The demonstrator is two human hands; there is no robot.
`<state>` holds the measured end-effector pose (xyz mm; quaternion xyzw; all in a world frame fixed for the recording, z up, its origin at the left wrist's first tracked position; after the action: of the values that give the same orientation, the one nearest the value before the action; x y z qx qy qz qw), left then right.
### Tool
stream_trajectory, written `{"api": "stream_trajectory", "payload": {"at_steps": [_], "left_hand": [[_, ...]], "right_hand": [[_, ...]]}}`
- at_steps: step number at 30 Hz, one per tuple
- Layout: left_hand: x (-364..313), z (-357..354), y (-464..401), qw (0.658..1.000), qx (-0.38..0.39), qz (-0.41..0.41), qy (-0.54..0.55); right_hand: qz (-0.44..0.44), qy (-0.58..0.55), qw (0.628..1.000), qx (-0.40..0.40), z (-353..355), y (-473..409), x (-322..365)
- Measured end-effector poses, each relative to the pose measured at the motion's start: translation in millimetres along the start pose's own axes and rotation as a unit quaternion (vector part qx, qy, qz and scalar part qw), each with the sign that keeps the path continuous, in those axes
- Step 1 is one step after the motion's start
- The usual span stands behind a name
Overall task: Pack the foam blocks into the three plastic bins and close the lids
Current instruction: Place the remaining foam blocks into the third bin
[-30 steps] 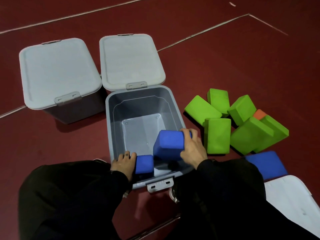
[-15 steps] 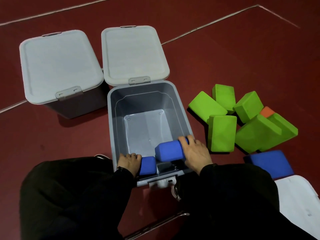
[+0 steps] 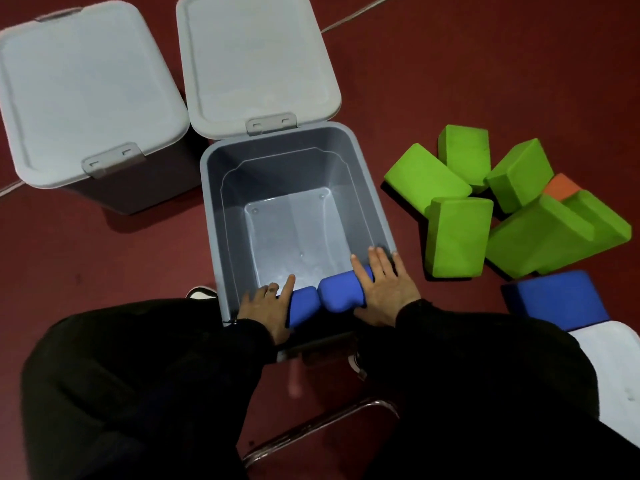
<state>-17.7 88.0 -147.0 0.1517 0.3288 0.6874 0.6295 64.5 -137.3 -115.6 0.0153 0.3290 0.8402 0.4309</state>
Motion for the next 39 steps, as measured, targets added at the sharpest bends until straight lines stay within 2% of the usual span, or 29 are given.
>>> {"api": "stream_trajectory", "payload": {"at_steps": [4, 7, 9, 11, 13, 16, 22, 25, 28, 30, 32, 34, 39], "left_hand": [[-10, -4, -7, 0.999, 0.026, 0.000, -0.019], [-12, -6, -13, 0.995, 0.095, 0.015, 0.007], [-11, 0, -18, 0.996, 0.086, 0.011, 0.034], [-8, 6, -23, 0.996, 0.064, -0.006, 0.058], [-12, 6, -24, 0.993, 0.068, -0.035, 0.089], [-21, 13, -26, 0.990, 0.029, -0.058, 0.127], [-33, 3, -28, 0.991, 0.060, -0.043, 0.113], [-35, -9, -32, 0.987, 0.098, -0.045, 0.120], [-59, -5, -28, 0.989, 0.062, -0.082, 0.110], [-74, -9, -19, 0.991, 0.031, -0.076, 0.107], [-78, -22, -12, 0.991, -0.008, -0.056, 0.119], [-77, -30, -11, 0.990, -0.059, -0.054, 0.113], [-75, -20, -25, 0.992, -0.047, -0.050, 0.108]], "right_hand": [[0.014, -0.004, 1.000, 0.013, 2, -8, 2], [0.029, 0.012, 0.999, -0.026, 3, -6, 12], [0.045, -0.038, 0.998, -0.021, -2, -5, 19], [0.054, -0.095, 0.994, 0.018, -13, -1, 27], [0.035, -0.098, 0.995, 0.000, -27, 1, 31], [0.019, -0.113, 0.993, -0.005, -35, -7, 31], [0.040, -0.139, 0.989, 0.018, -28, -36, 31], [0.053, -0.128, 0.990, -0.011, -29, -29, 27], [0.053, -0.119, 0.991, 0.031, -31, -13, 28], [0.033, -0.163, 0.985, 0.048, -29, -4, 30], [0.005, -0.176, 0.984, -0.002, -33, -4, 33], [0.003, -0.125, 0.992, -0.027, -39, -9, 37], [0.036, -0.127, 0.991, 0.020, -30, -26, 32]]}}
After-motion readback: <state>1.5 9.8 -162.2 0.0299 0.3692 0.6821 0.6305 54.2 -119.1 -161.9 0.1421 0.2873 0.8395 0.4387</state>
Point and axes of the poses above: each hand's wrist, its own y-axis away from the middle knuckle, its own z-axis out of the back of the hand, x = y × z, the point moved 5 cm from there along -y, towards the middle knuckle, and after that the axes turned 12 degrees about y, right-handed, at the moved point
